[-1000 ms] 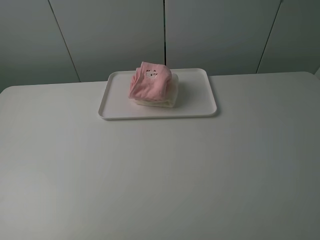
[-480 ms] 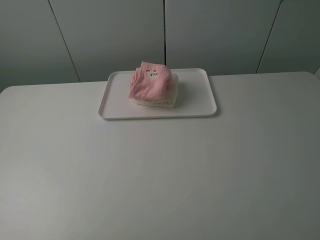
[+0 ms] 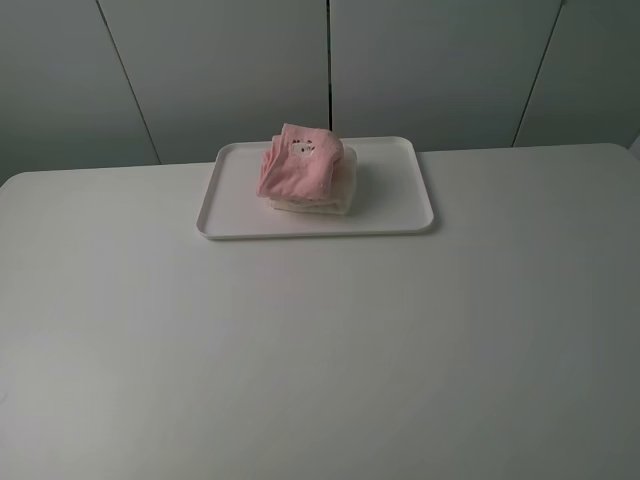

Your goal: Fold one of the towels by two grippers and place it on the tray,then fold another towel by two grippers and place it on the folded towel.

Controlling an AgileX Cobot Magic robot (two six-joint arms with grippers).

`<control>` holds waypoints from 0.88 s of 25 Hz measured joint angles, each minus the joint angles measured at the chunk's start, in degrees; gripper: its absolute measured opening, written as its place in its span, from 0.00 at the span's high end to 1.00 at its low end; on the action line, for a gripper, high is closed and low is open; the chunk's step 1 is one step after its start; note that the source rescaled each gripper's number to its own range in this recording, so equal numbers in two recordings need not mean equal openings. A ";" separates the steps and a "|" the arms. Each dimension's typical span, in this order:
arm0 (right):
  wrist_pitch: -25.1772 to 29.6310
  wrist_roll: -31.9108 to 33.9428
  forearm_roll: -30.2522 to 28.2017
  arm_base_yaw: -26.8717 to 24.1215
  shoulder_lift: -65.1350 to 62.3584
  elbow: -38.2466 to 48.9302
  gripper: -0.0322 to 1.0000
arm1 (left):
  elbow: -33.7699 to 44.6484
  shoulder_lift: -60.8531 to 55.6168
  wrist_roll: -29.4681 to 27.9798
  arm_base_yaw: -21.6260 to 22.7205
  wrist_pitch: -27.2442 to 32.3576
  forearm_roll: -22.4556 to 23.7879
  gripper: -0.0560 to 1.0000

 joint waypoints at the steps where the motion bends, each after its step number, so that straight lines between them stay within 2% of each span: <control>1: 0.00 0.00 0.00 0.00 0.00 0.00 0.00 | 0.00 0.00 0.00 0.00 0.00 0.00 0.04; 22: 0.00 0.00 0.00 0.00 0.00 0.00 0.00 | 0.00 0.00 0.00 0.00 0.00 0.00 0.04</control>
